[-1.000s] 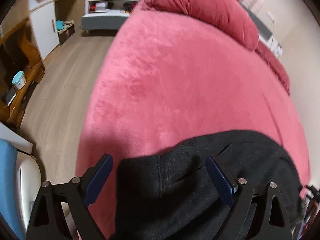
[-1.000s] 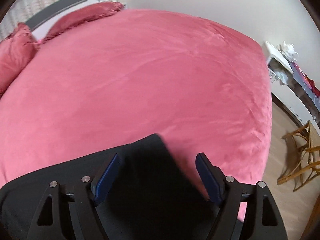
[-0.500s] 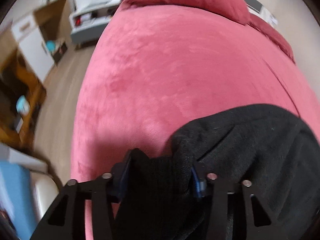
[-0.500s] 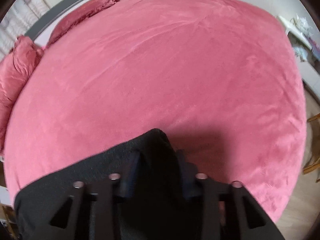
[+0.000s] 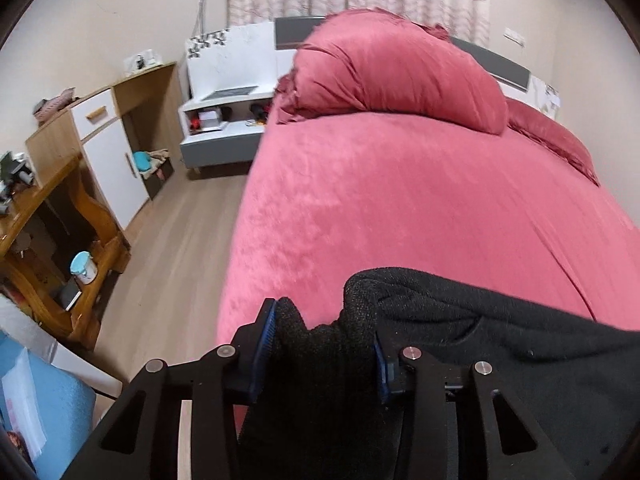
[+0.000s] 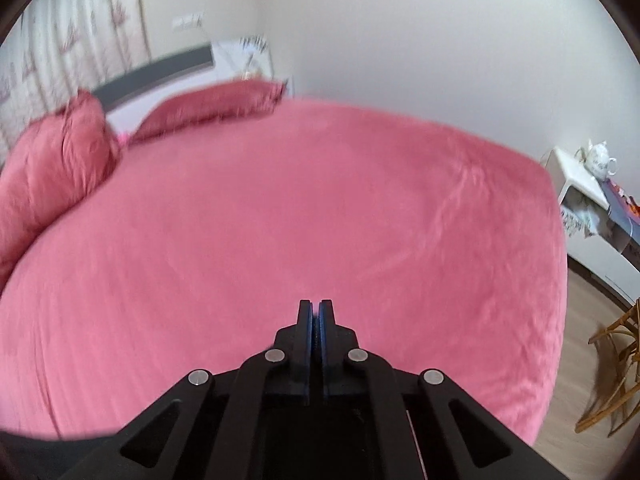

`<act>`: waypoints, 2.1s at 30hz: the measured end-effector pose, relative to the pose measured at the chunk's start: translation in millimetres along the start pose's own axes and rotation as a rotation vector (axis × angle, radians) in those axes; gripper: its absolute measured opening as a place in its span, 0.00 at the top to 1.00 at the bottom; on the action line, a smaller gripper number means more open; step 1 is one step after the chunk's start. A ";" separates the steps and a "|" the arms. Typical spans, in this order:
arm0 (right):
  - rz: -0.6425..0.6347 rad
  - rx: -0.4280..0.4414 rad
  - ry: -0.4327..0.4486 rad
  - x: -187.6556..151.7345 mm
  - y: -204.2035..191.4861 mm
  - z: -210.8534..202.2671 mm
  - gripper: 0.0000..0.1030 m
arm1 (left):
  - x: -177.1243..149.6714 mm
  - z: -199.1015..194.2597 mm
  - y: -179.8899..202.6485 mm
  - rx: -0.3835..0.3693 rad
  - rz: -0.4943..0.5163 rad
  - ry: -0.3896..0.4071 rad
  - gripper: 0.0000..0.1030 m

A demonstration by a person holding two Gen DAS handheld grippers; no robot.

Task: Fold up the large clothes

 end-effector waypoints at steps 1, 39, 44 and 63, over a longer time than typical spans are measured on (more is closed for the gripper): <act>0.009 -0.034 0.029 6.9 -5.8 -12.7 1.00 | 3.2 4.9 -2.1 0.008 -0.030 0.009 0.60; 0.112 0.310 -0.415 -99.2 -52.3 72.7 0.38 | -55.1 81.9 -18.6 0.087 -0.064 -0.031 0.47; 0.021 0.272 -0.369 -98.9 -73.5 67.1 0.87 | -51.5 79.0 -18.2 0.084 -0.071 -0.026 0.50; 0.118 0.040 -0.144 -44.3 -37.0 51.5 0.50 | -43.0 74.5 -28.4 0.138 -0.067 -0.018 0.32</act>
Point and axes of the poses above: each gripper's, at about its wrist camera, not at the fingertips, and z roughly the way its jaws point, y to its right, x to its top, the point moved 7 cm from there along z, roughly the way its jaws point, and after that the axes turned 14 degrees about -z, right-handed, at the moved point
